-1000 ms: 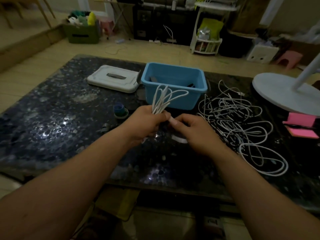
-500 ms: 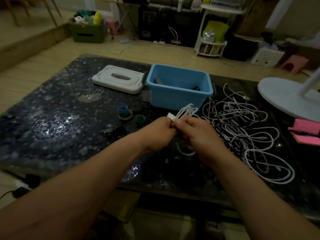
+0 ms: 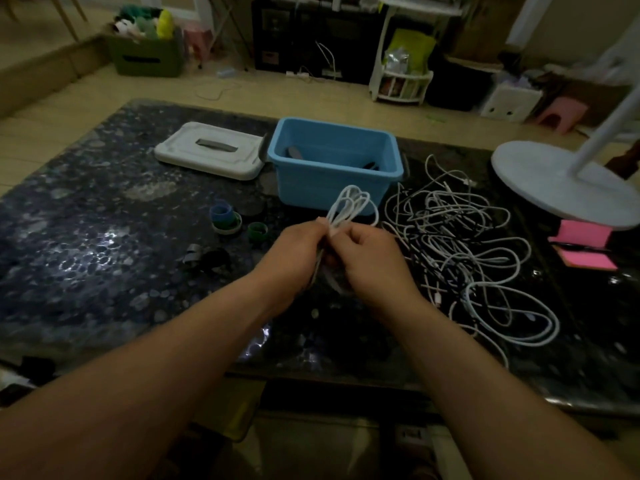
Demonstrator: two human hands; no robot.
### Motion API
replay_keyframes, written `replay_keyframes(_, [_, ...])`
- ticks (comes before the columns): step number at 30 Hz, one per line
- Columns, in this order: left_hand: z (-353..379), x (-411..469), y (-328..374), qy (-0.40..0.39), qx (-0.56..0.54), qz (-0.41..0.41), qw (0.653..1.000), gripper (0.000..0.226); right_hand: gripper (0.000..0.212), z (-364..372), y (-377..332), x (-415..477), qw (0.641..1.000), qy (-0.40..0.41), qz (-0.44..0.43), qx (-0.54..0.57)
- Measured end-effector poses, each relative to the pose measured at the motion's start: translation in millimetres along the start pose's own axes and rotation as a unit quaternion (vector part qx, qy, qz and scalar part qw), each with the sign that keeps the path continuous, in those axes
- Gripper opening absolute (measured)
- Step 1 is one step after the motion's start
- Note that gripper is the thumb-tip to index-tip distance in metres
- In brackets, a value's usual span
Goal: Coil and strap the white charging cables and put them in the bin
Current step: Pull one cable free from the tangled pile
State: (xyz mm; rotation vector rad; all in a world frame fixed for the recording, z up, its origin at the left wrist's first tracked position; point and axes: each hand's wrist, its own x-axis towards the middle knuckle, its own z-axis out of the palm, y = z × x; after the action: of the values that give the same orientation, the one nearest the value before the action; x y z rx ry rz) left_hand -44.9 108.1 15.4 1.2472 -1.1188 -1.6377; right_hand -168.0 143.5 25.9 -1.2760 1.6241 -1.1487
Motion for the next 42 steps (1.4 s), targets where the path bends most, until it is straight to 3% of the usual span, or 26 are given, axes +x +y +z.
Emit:
replay_keyframes(5, [2,-4,2,0.029,0.035,0.034,0.998,0.042,0.044,6,8,0,0.998,0.021,0.042,0.033])
replay_keyframes(9, [5,-4,5,0.032,-0.013,0.017,0.999,0.037,0.036,3,12,2,0.998,0.021,0.049,0.033])
replay_keyframes(13, [6,-5,6,0.068,-0.030,0.017,0.997,0.034,0.031,6,14,0,0.998,0.015,0.029,0.055])
replay_keyframes(23, [1,-3,8,0.061,0.011,0.093,0.994,0.010,0.028,13,11,-10,0.996,0.018,0.000,0.085])
replay_keyframes(32, [-3,-7,12,0.038,0.067,0.152,0.985,0.046,0.023,9,12,-4,0.990,0.040,0.001,0.137])
replay_keyframes(38, [3,-10,9,0.020,0.097,0.155,0.983,0.032,0.017,-5,10,-2,0.989,0.047,-0.016,0.141])
replay_keyframes(42, [1,-10,11,0.021,-0.011,0.104,0.994,0.030,0.018,-2,11,-4,0.990,0.012,-0.027,0.135])
